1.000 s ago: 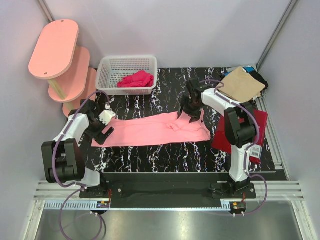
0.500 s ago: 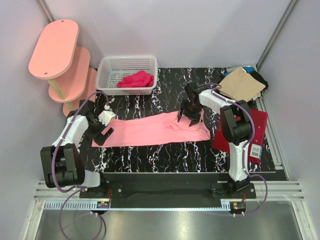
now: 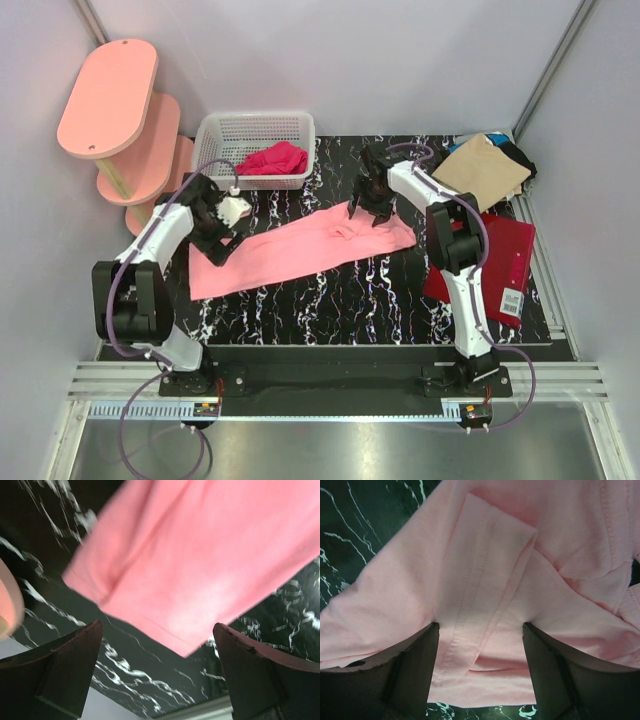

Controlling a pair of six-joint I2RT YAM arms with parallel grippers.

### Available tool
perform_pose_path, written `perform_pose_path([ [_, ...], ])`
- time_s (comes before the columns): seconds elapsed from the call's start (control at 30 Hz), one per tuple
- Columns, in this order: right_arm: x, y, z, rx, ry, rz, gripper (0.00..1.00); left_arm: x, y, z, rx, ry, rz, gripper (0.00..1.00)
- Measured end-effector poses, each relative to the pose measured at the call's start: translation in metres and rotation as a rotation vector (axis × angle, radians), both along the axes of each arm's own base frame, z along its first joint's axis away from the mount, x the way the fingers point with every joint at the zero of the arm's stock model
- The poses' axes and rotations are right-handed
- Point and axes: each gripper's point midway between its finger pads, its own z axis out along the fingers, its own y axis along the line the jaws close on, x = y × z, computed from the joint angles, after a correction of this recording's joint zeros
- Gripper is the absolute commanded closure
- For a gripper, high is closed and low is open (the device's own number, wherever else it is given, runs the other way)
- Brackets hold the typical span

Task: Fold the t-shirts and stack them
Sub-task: Rotate the tshirt 30 degrees

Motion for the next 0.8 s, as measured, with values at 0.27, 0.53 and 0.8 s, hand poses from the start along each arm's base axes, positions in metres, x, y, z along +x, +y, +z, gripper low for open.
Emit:
perform_pose_path([
  [0.27, 0.057, -0.008, 0.001, -0.035, -0.048, -0.004, 0.23, 0.02, -0.016, -0.023, 0.014, 0.046, -0.044, 0.01],
  [0.53, 0.109, -0.029, 0.004, -0.047, -0.146, -0.022, 0.22, -0.003, -0.005, -0.05, 0.063, 0.107, -0.041, 0.01],
  [0.8, 0.121, -0.064, 0.006, 0.022, -0.13, -0.077, 0.21, -0.003, -0.006, -0.057, 0.07, 0.104, -0.044, 0.01],
])
